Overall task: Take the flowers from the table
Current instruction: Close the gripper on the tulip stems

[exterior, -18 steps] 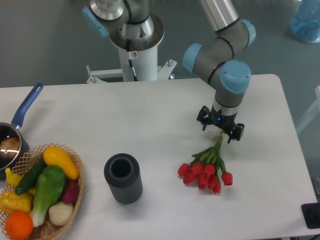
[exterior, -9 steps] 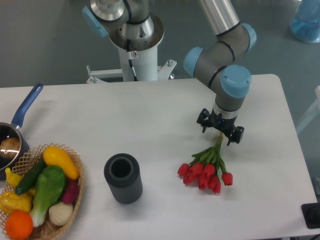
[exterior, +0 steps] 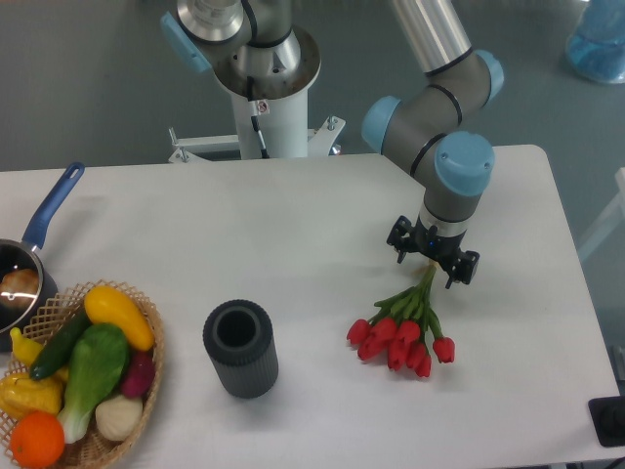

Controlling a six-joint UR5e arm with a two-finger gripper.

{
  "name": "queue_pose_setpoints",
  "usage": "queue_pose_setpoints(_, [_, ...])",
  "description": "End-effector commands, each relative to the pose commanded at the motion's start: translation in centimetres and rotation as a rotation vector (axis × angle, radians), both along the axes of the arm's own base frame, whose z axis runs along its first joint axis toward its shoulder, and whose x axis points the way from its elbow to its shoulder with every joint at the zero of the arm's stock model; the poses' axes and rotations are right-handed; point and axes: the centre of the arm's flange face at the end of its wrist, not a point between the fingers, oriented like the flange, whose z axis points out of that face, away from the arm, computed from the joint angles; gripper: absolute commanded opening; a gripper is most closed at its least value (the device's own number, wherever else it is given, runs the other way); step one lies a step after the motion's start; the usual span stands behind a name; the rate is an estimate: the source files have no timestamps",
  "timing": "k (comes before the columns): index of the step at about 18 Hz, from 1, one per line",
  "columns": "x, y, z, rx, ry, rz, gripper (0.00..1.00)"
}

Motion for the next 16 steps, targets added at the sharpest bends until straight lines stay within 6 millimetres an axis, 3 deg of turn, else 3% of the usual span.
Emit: queue_pose_setpoints(16, [-0.42,-0.03,-0.20,0.000,0.008,-0.018,0.81])
